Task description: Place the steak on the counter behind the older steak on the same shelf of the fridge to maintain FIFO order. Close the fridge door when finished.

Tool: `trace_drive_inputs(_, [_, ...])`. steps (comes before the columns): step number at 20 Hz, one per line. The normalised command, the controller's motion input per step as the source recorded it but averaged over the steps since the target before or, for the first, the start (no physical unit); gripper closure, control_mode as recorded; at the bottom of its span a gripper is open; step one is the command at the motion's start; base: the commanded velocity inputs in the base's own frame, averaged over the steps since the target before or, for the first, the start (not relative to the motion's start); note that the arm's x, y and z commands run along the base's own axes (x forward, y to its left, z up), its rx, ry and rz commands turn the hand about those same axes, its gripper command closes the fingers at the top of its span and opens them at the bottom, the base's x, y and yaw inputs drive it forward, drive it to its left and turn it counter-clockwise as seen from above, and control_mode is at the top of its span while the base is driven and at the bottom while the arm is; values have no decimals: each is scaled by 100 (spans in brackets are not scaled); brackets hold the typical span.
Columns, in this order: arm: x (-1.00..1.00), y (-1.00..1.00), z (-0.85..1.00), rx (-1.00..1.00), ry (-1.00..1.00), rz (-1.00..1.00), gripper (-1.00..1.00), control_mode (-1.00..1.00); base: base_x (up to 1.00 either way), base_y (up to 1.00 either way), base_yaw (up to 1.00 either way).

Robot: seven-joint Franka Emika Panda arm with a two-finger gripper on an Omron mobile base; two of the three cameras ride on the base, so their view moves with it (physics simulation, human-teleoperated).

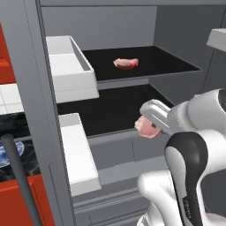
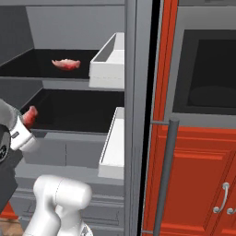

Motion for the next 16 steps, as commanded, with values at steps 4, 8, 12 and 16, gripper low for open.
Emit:
trace_drive_inputs(4, [-20,11,59,13,-47,-2,100,-100,0,0,0])
trace_drive_inputs(8, [-3,2,95,29,-36,-10,100,-100,0,0,0])
trace_drive_inputs(12, [23,0,77,33,-11,-14,100,-100,0,0,0])
trace_drive_inputs(16, [12,-65,10,40,-1,-2,100,-100,0,0,0])
